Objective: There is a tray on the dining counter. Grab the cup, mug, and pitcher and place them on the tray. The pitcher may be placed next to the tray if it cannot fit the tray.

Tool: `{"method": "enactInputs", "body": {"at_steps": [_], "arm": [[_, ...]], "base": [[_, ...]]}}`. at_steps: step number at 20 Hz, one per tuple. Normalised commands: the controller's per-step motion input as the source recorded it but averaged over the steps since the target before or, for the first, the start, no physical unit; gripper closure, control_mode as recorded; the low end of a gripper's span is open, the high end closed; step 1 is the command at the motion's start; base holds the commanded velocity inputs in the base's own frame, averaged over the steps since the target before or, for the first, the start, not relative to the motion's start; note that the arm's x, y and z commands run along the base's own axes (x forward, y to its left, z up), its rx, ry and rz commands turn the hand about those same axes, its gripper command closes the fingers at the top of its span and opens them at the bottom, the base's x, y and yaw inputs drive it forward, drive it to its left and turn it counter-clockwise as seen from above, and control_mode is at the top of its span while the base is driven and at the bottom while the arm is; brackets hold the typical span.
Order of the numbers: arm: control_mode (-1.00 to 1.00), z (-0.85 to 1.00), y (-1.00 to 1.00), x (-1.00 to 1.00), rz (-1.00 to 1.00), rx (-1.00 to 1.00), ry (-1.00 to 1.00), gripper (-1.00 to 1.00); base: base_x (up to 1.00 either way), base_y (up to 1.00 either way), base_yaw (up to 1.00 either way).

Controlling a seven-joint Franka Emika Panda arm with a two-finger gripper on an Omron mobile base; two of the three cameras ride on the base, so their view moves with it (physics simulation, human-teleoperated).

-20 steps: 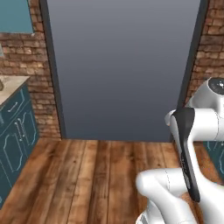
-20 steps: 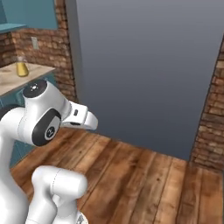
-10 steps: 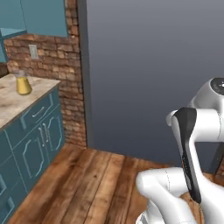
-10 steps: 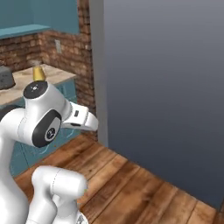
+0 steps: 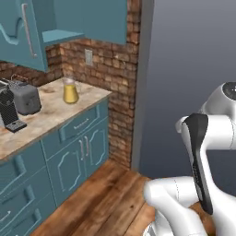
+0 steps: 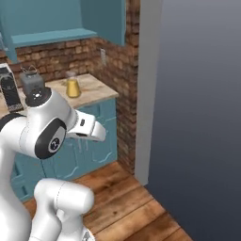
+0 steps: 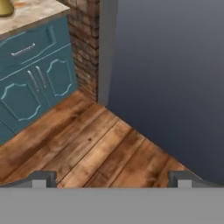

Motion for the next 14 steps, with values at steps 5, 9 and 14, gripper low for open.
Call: {"method": "enactInputs", "body": {"at_steps": [5,9,14], "arm": [[1.0,0.0,0.0,0.0,0.0,0.0,0.0,-1.0],[1.0,0.0,0.0,0.0,0.0,0.0,0.0,-1.0],[1.0,0.0,0.0,0.0,0.0,0.0,0.0,-1.0]], "base": [[0.99,0.0,0.55],[0.96,0.0,0.54],[0.73,-0.03,0.45]]}}
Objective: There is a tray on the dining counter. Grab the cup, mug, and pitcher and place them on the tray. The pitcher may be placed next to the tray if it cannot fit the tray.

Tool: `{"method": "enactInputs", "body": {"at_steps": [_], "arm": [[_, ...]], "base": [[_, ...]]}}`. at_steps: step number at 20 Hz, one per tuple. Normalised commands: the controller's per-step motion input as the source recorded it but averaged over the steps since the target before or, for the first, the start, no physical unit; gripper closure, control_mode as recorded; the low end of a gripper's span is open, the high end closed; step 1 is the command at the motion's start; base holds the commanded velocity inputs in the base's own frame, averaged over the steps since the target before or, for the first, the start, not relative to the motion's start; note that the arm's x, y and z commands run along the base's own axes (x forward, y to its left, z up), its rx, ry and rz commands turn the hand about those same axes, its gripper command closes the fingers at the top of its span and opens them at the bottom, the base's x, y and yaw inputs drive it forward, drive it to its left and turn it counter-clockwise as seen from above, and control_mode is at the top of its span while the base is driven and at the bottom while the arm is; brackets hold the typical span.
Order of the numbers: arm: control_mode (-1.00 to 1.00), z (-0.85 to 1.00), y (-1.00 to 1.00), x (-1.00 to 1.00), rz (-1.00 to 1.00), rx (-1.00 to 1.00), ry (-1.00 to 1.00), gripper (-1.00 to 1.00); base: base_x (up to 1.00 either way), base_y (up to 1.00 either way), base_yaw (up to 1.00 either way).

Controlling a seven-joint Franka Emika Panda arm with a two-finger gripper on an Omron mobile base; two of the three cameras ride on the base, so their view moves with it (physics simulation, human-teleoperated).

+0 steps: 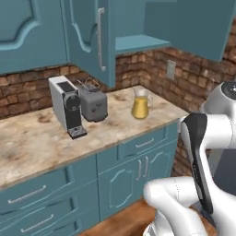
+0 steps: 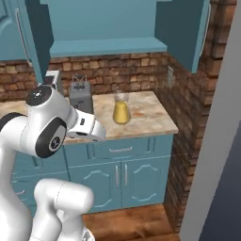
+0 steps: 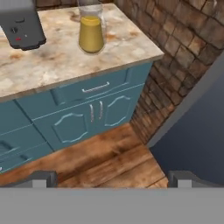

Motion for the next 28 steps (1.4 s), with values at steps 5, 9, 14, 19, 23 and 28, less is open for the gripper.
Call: {"method": "enactInputs", "body": {"at_steps": [5,9,14,19,23,28], "arm": [[1.0,0.0,0.0,0.0,0.0,0.0,0.0,-1.0],[1.0,0.0,0.0,0.0,0.0,0.0,0.0,-1.0],[1.0,0.0,0.0,0.0,0.0,0.0,0.0,-1.0],[1.0,0.0,0.0,0.0,0.0,0.0,0.0,-1.0],[1.0,0.0,0.0,0.0,0.0,0.0,0.0,-1.0],[1.0,0.0,0.0,0.0,0.0,0.0,0.0,-1.0]], "base": [[0.62,-0.29,0.31],[0.58,-0.36,0.3],[0.24,-0.41,0.17],[0.48,-0.41,0.27],[0.53,-0.36,0.29],[0.5,-0.26,0.27]]}}
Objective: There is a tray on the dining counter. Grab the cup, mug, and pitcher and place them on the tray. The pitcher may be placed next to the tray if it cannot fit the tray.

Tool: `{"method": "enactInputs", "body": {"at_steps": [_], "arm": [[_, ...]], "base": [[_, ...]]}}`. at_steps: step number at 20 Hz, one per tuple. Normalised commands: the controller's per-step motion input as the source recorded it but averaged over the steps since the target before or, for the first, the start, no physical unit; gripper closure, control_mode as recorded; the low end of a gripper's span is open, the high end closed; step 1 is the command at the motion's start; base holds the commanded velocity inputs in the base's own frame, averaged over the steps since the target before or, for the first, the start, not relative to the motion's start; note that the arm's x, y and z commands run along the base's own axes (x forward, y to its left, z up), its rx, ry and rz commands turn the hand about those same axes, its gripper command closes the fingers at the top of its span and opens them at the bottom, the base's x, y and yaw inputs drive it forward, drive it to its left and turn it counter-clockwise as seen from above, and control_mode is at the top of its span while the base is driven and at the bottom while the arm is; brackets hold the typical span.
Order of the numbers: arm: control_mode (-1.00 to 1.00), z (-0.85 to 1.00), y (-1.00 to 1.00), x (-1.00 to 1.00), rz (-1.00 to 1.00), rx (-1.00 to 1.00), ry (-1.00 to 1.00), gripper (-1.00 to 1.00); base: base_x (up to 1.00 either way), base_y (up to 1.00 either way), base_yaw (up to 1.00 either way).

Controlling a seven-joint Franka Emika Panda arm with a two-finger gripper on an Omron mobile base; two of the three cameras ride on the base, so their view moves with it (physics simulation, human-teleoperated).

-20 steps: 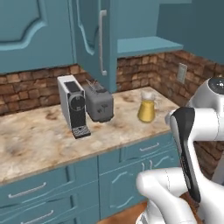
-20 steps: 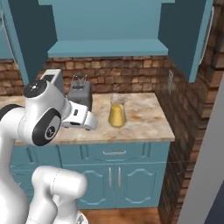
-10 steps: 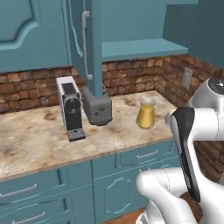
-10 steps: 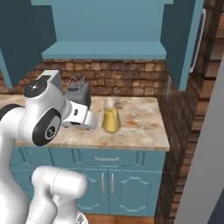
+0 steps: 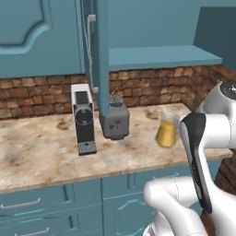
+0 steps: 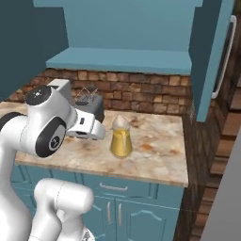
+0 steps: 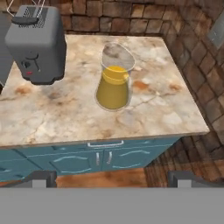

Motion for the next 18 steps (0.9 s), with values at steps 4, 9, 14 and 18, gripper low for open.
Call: {"method": "enactInputs", "body": {"at_steps": [4,9,14,18], "arm": [[1.0,0.0,0.0,0.0,0.0,0.0,0.0,-1.0],[1.0,0.0,0.0,0.0,0.0,0.0,0.0,-1.0],[1.0,0.0,0.0,0.0,0.0,0.0,0.0,-1.0],[1.0,0.0,0.0,0.0,0.0,0.0,0.0,-1.0]], "base": [[0.31,-0.23,0.2],[0.06,-0.47,0.06],[0.07,-0.42,0.0],[0.28,-0.19,0.0]]}}
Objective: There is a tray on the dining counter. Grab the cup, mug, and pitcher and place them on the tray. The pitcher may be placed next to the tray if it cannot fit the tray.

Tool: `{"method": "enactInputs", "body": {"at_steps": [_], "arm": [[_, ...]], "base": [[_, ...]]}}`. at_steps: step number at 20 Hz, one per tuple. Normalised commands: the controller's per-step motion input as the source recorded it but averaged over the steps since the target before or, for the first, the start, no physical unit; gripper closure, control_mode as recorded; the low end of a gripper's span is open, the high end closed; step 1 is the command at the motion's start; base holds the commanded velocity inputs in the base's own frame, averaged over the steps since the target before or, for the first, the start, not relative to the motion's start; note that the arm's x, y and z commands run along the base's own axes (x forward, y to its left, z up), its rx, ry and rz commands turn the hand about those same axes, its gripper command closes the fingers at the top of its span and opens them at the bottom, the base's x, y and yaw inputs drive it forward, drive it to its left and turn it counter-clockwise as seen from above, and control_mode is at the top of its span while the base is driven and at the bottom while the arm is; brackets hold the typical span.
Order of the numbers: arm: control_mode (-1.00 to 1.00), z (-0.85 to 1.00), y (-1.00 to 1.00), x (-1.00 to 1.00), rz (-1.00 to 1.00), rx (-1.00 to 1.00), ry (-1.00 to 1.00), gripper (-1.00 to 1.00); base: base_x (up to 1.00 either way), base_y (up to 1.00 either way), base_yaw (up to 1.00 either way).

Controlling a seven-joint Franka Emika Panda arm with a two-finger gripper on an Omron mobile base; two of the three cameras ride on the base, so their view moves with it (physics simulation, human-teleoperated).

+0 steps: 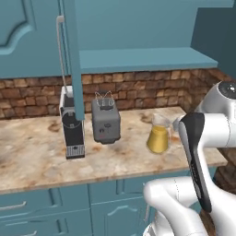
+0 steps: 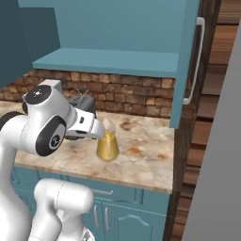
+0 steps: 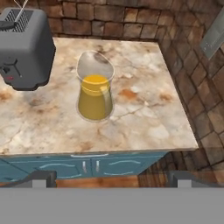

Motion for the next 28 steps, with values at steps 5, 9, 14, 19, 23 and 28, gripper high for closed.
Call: {"method": "enactInputs", "body": {"at_steps": [5,9,14,19,23,28], "arm": [[1.0,0.0,0.0,0.0,0.0,0.0,0.0,-1.0],[1.0,0.0,0.0,0.0,0.0,0.0,0.0,-1.0],[1.0,0.0,0.0,0.0,0.0,0.0,0.0,-1.0],[-1.0,-0.1,0.0,0.17,0.0,0.0,0.07,-1.0],[-1.0,-0.27,0.0,0.23,0.0,0.01,0.24,-1.0],[-1.0,-0.4,0.0,0.26,0.0,0.02,0.17,-1.0]], "base": [[0.27,-0.08,0.0],[0.4,-0.01,0.0],[0.5,0.0,0.0],[0.14,0.0,0.0],[0.0,0.0,0.0],[0.0,0.0,0.0]]}}
